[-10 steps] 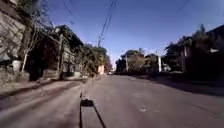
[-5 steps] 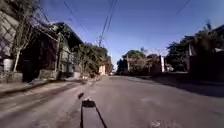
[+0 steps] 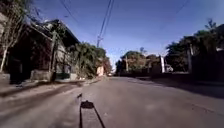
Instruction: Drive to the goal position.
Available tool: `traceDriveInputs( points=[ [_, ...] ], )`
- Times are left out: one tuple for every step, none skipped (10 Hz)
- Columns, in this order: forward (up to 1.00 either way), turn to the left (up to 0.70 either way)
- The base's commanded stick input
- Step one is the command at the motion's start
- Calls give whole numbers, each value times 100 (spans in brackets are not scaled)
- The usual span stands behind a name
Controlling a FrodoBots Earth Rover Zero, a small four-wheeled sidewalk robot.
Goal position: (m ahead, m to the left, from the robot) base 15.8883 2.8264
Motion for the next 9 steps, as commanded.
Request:
traceDriveInputs(
  points=[
    [100,0],
    [100,0],
    [100,0],
    [100,0],
    [100,0],
    [100,0],
    [100,0],
    [100,0],
    [100,0]
  ],
)
